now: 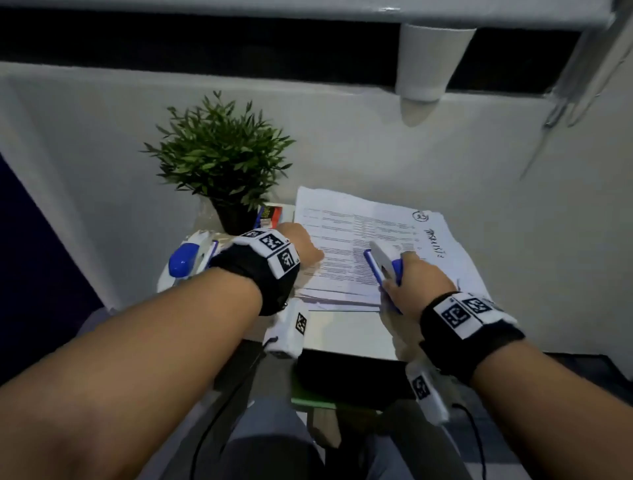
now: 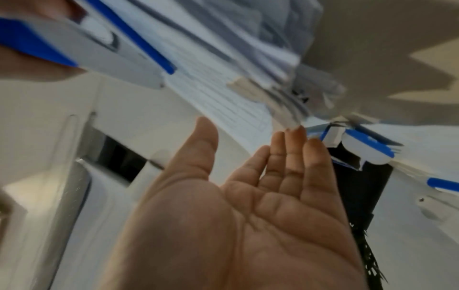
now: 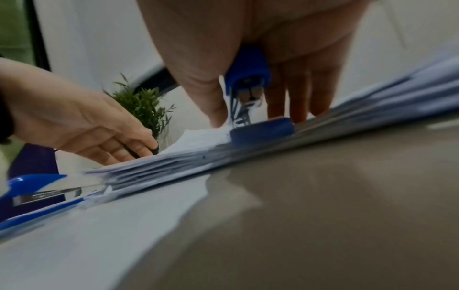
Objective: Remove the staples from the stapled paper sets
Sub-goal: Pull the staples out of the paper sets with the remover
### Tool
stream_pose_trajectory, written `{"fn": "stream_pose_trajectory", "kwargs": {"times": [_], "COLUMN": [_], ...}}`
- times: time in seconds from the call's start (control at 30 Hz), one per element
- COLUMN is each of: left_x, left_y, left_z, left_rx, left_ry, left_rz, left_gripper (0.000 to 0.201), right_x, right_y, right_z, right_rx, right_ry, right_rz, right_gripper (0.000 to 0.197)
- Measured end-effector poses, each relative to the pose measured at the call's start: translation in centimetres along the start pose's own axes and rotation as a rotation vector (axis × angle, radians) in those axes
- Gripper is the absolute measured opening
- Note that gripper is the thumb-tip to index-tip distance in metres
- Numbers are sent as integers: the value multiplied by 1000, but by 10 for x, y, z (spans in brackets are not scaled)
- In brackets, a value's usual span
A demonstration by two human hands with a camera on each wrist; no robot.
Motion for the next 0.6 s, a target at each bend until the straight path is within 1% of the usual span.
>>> {"fn": "stream_pose_trajectory", "kwargs": {"times": [0.07,0.1,0.13,0.17,0.2,0.23,0.3,0.33,0.43,0.47,0.53,0.6], "left_x": [13,21,35,40,38,26,5,-4,-20,-23,-27,-29], "left_y": [5,10,21,26,23,13,-2,-7,-11,-11,-10,-11], "left_z": [-25,-42,-70,-86,-87,-72,-42,-30,-13,-11,-10,-11], "left_rx": [28,26,32,55,61,29,-58,-108,-248,-279,-305,-318], "left_ry": [-155,-183,-168,-164,-166,-142,-60,-12,84,113,131,117], "left_rz": [-47,-63,-84,-122,-174,-200,-283,-291,-319,-292,-169,40], "left_gripper": [78,79,73,70,66,54,17,8,11,14,14,16], "right_x": [1,0,-1,-2,-3,-3,-4,-5,-9,-10,-11,-11], "right_y": [4,5,5,6,5,4,2,1,0,0,0,-1], "right_z": [3,4,5,5,5,5,4,4,4,4,5,4], "right_rx": [-22,-27,-28,-25,-21,-16,3,8,-2,-3,-4,4], "right_ry": [-16,-20,-23,-23,-27,-31,-27,-26,-39,-41,-39,-30], "right_rz": [-4,-2,-1,-2,-4,-8,-18,-32,-87,-98,-108,-119], "right_gripper": [27,27,27,28,28,27,27,27,27,29,30,29]}}
Point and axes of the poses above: each hand's wrist, its own z-axis away from the middle knuckle, its own y-axis out of the palm, x = y × z, the point moved 1 cm from there along -z, towards the middle knuckle, and after that the axes turned 13 degrees about y, right-handed, at the moved point
